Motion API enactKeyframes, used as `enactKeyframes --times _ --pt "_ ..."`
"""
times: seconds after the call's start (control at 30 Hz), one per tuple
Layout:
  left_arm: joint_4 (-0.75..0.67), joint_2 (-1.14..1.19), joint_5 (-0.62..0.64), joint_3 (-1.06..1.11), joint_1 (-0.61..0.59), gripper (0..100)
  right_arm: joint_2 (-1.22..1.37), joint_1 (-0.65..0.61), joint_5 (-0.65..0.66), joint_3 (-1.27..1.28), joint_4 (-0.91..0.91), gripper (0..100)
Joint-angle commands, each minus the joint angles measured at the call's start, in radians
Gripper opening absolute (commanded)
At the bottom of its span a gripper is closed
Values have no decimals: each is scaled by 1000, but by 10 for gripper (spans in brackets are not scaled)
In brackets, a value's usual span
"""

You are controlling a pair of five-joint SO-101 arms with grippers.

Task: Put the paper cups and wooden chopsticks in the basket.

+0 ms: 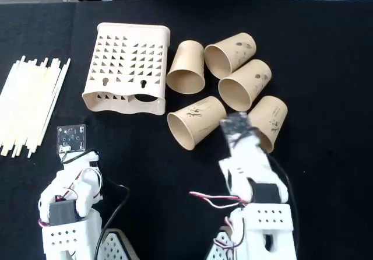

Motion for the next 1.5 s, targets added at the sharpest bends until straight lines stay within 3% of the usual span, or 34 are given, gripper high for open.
enactKeyframes --times 0.0,0.23,0.4,0.63,0.87,1.1,1.37,1.47 --pt "0 -2 0 19 -2 54 -51 -150 173 -186 -18 52" --pt "0 -2 0 19 -2 54 38 -479 233 -501 101 169" --pt "0 -2 0 19 -2 54 292 -572 307 -622 -14 279" --pt "0 -2 0 19 -2 54 704 -572 428 -625 -427 296" --pt "0 -2 0 19 -2 54 1142 -542 446 -661 -799 296" --pt "0 -2 0 19 -2 54 1388 -489 497 -673 -1122 293" --pt "0 -2 0 19 -2 54 1566 -451 497 -768 -1312 292" --pt "0 -2 0 19 -2 54 1593 -450 500 -786 -1323 227"
